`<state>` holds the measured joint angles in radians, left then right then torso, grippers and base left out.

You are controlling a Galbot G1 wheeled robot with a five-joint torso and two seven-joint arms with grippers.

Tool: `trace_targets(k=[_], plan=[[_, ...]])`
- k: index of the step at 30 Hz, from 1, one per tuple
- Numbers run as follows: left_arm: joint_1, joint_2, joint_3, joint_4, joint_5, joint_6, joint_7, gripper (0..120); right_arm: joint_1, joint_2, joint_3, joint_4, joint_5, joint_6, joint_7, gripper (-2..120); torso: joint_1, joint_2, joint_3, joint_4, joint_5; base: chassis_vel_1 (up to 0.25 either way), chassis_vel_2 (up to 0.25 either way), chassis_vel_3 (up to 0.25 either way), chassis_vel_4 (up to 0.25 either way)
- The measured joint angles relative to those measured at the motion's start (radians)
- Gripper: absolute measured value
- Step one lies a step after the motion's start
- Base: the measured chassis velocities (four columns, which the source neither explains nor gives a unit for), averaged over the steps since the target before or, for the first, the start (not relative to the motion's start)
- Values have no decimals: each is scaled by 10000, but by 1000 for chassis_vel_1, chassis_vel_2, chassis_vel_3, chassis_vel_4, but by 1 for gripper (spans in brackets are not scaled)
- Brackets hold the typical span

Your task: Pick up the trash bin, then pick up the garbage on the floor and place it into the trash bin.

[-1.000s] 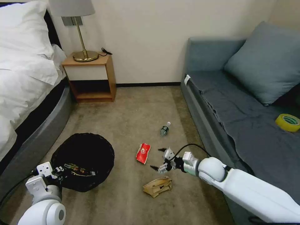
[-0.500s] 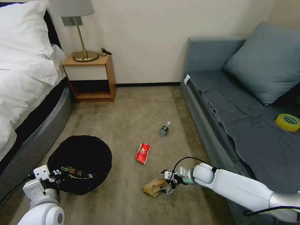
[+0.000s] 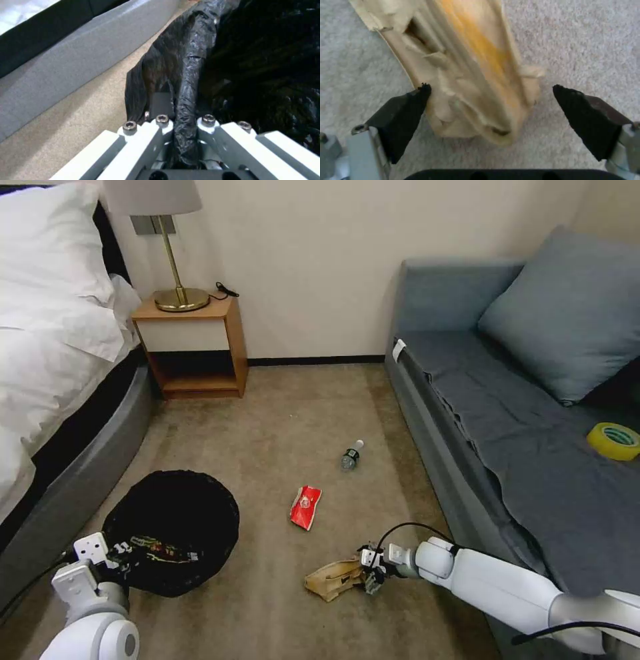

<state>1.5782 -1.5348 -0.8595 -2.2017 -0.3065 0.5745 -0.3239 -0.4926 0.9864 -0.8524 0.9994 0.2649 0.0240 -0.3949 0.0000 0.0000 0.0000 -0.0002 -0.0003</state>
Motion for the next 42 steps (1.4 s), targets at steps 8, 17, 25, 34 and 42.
trace_targets(k=[8, 17, 25, 34, 42], plan=[[57, 12, -33, 10, 25, -25, -3, 2, -96, 337, 60, -400, -104, 398, 125, 75, -1, 4, -2, -5, -6, 0, 0, 0, 0], [41, 27, -48, 27, 23, -61, -6, 2, -148, 247, 17, -222, -109, 529, 203, 42, 0, 1, 1, 9, 12, 0, 0, 0, 0], [9, 46, -36, 2, 13, -50, -14, 2, -182, -26, 183, 105, 87, 648, 266, 13, 0, -1, 1, 2, 6, 0, 0, 0, 0], [-11, 74, -39, -65, -35, 21, -14, 2, -91, -413, 599, 772, 677, 1054, 370, 0, 0, -1, 1, 0, 3, 0, 0, 0, 0], [-58, 90, 12, -67, -115, 117, -14, 2, 377, -819, 1692, 2861, 1904, 931, 707, 0, 0, -1, 1, 2, 1, 0, 0, 0, 0]])
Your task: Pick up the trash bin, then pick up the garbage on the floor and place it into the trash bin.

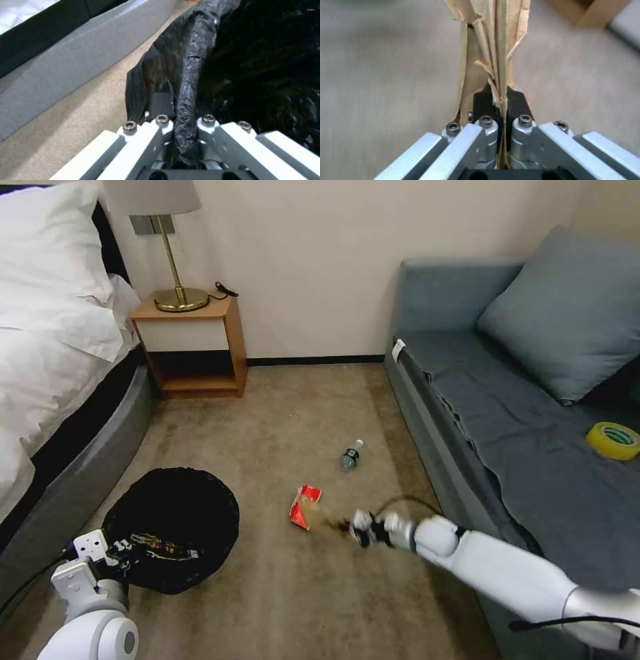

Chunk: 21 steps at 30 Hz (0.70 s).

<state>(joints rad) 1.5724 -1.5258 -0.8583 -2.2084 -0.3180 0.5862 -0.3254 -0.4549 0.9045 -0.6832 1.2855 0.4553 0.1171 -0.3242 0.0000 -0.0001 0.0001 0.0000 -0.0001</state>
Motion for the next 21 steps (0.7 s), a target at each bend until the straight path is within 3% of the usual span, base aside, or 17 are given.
trace_targets(k=[3, 13, 17, 20, 21], plan=[[-40, -7, 80, 20, 0, 40, -12, 2, 780, -142, 185, 1763, 850, -558, 375, 0, 1, 0, 0, 0, -1, 0, 0, 0, 0], [-97, -35, 214, 19, -19, 152, -25, 2, 2304, 427, -721, 4155, 2235, -1607, 1452, 0, 1, 0, 0, 2, -3, 0, 0, 0, 0], [-100, -70, 263, 2, -22, 174, -31, 2, 2600, 756, -1311, 4502, 2502, -1871, 1799, 0, 0, 0, -1, 1, -2, 0, 0, 0, 0], [-63, -264, 418, -279, -1, 225, -49, 2, 3256, 1974, -3284, 3774, 2543, -2047, 2662, 0, 0, 0, 0, 0, -2, 0, 0, 0, 0], [-63, -264, 418, -279, -1, 225, -49, 2, 3256, 1974, -3284, 3774, 2543, -2047, 2662, 0, 0, 0, 0, 0, -2, 0, 0, 0, 0]])
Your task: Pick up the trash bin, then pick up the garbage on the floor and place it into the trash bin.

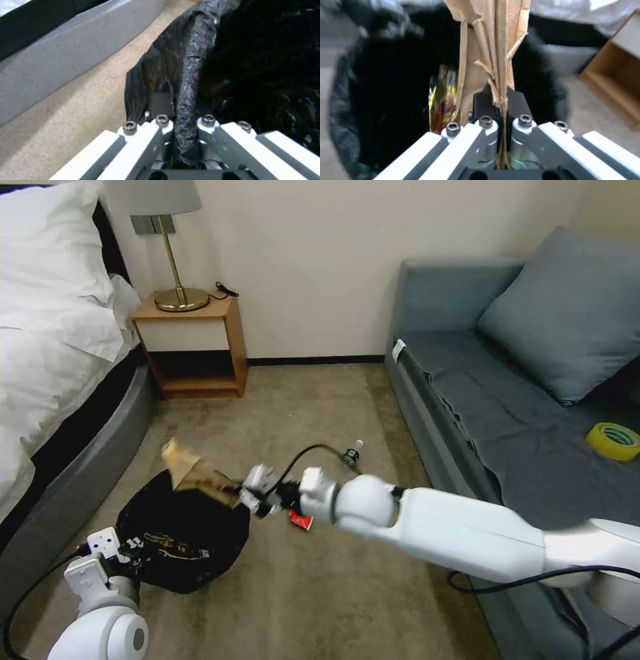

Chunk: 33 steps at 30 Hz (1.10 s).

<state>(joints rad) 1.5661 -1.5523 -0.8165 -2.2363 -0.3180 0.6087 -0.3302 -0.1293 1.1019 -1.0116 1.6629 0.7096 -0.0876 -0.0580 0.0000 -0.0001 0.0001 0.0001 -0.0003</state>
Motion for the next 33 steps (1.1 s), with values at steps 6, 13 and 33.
trace_targets(k=[6, 13, 33], plan=[[60, -81, 44, -162, 42, 4, 0, 2, 24, 731, -410, -696, -84, -36, 473, 0, 0, 0, 0, 1, 2, 0, 0, 0, 0], [58, -78, 69, -179, 64, 11, -8, 2, -42, 633, -441, -542, -90, -209, 893, 23, 0, 0, 0, -1, 2, 0, 0, 0, 0], [-19, -63, 63, -150, 17, 24, 10, 2, -955, -616, 2841, 1398, 367, -641, 1772, 99, 0, 1, 0, 1, 4, 0, 0, 0, 0]])
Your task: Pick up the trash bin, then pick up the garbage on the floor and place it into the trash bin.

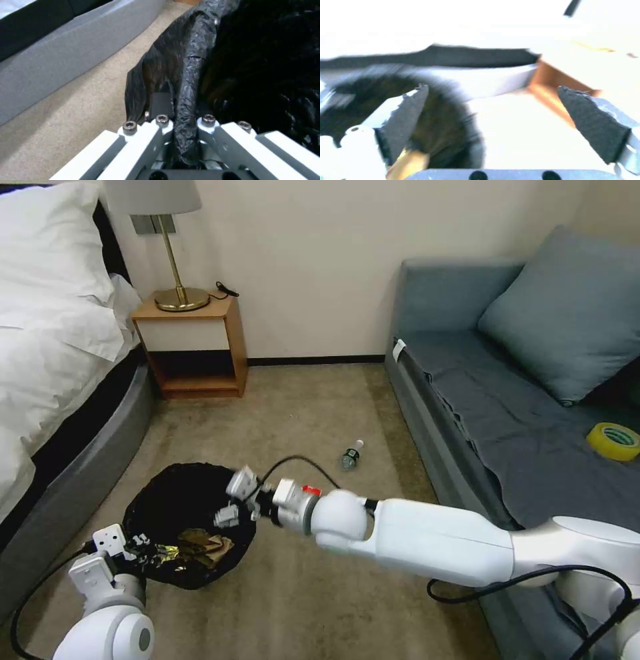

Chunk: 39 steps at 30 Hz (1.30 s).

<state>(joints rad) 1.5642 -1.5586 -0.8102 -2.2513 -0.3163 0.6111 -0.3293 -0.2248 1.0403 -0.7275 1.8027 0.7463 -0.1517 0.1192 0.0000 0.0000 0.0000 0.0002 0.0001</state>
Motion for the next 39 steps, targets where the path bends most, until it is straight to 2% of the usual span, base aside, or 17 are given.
trace_targets(k=[1, 2, 5, 6, 9, 11, 12, 14, 15, 18, 19, 23, 25, 28, 32, 39], plan=[[-14, 11, -12, -25, -38, 1, 2, 2, -299, -305, 783, 345, 127, -107, 156, 99, 0, 0, -1, -3, 0, 0, 0, 0, 0], [-14, 11, -12, -25, -38, 1, 2, 2, -299, -305, 783, 345, 127, -107, 156, 99, 0, 0, -1, -3, 0, 0, 0, 0, 0], [-27, 37, -26, -101, -98, 11, 9, 2, -1672, -885, 3031, 1544, 325, -737, 894, 100, 0, 0, 0, -4, 4, 0, 0, 0, 0], [-27, 37, -26, -101, -98, 11, 9, 2, -1672, -885, 3031, 1544, 325, -737, 894, 100, 0, 0, 0, -4, 4, 0, 0, 0, 0], [-15, 64, -59, -131, -137, 12, 18, 2, -3150, -1323, 4828, 3225, 591, -1489, 2136, 100, 0, 0, -2, -4, 2, 0, 0, 0, 0], [-11, 70, -77, -131, -155, 12, 22, 2, -4237, -1489, 5923, 3971, 69, -1563, 2534, 100, 0, 0, -2, -2, -1, 0, 0, 0, 0], [-11, 70, -77, -131, -155, 12, 22, 2, -4237, -1489, 5923, 3971, 69, -1563, 2534, 100, 0, 0, -2, -2, -1, 0, 0, 0, 0], [0, 75, -104, -97, -153, -21, 26, 2, -6027, -1451, 7151, 4465, -1070, -1372, 2678, 100, 0, 0, -2, -2, 2, 0, 0, 0, 0], [0, 75, -104, -97, -153, -21, 26, 2, -6027, -1451, 7151, 4465, -1070, -1372, 2678, 100, 0, 0, -2, -2, 2, 0, 0, 0, 0], [19, 144, -137, -38, -176, -71, 39, 2, -8800, -965, 8863, 5026, -2419, -877, 2692, 100, 0, 0, -2, -4, 0, 0, 0, 0, 0], [19, 144, -137, -38, -176, -71, 39, 2, -8800, -965, 8863, 5026, -2419, -877, 2692, 100, 0, 0, -2, -4, 0, 0, 0, 0, 0], [-29, 183, -155, 46, -234, -113, 52, 2, -11533, 40, 9816, 5645, -4218, -283, 2528, 100, -1, 1, -3, -7, -4, 0, 0, 0, 0], [-30, 185, -152, 56, -241, -119, 54, 2, -11755, 253, 9857, 5698, -4470, -181, 2506, 100, 0, 1, -2, -5, -3, 0, 0, 0, 0], [-30, 193, -166, 63, -290, -150, 62, 2, -12593, 1404, 9878, 5838, -5610, 313, 2165, 100, 0, 1, -2, -2, -3, 0, 0, 0, 0], [-24, 212, -208, 59, -344, -159, 64, 2, -13110, 1973, 9755, 5710, -6325, 827, 1775, 100, -1, 1, -1, -3, -4, 0, 0, 0, 0], [7, 217, -242, -43, -383, -166, 67, 2, -13388, 2245, 9599, 5444, -6662, 1312, 1565, 100, -1, 0, -1, -2, -3, 0, 0, 0, 0]])
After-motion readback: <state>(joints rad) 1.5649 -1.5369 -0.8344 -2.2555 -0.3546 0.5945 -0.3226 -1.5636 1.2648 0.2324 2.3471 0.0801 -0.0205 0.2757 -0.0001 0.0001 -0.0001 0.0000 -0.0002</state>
